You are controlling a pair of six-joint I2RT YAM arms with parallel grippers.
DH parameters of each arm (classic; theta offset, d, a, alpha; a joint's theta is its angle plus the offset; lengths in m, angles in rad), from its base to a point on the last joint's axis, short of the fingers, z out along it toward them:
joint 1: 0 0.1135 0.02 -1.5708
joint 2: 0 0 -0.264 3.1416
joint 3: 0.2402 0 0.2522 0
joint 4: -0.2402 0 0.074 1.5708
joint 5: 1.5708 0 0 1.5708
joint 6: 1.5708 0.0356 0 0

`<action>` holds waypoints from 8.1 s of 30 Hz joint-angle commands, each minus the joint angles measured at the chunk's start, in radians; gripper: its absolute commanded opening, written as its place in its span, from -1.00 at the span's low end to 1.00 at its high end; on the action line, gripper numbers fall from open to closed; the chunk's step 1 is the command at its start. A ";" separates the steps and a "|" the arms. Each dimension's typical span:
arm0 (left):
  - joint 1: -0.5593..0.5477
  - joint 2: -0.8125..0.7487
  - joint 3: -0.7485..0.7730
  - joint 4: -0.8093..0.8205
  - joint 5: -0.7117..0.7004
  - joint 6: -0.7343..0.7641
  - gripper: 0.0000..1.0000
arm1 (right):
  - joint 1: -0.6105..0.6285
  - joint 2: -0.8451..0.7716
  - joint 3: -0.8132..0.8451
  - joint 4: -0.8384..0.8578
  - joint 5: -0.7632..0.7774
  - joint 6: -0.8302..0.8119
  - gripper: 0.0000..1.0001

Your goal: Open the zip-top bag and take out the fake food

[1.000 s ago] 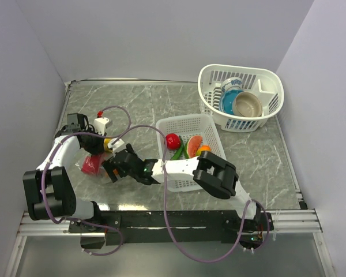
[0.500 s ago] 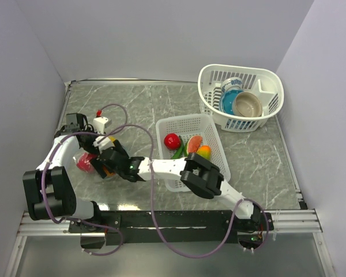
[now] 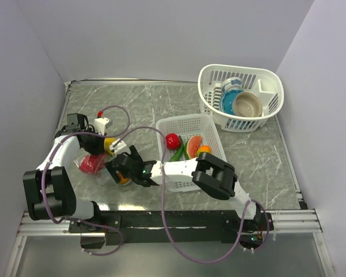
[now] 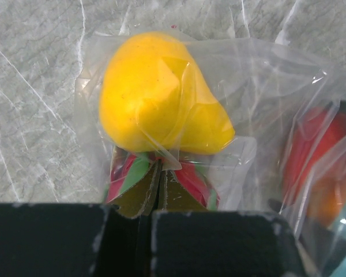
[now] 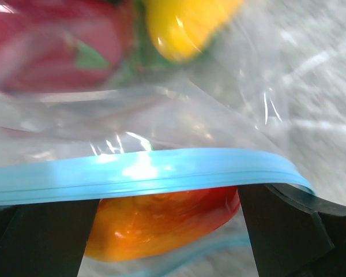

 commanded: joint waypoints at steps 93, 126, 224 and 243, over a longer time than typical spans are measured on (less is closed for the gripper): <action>-0.010 -0.010 0.000 -0.028 -0.009 0.004 -0.98 | 0.024 -0.594 -0.541 -0.379 -0.191 -0.094 1.00; -0.010 -0.038 -0.012 -0.049 0.006 0.028 -0.98 | -0.024 -0.313 -0.162 -0.341 -0.388 -0.099 1.00; -0.022 -0.122 0.425 -0.464 0.325 -0.134 -0.98 | -0.525 -0.448 -0.118 -0.263 0.100 -0.044 1.00; -0.022 -0.027 0.075 -0.139 -0.052 -0.071 -0.98 | -0.025 -0.666 -0.359 -0.160 0.086 -0.002 0.69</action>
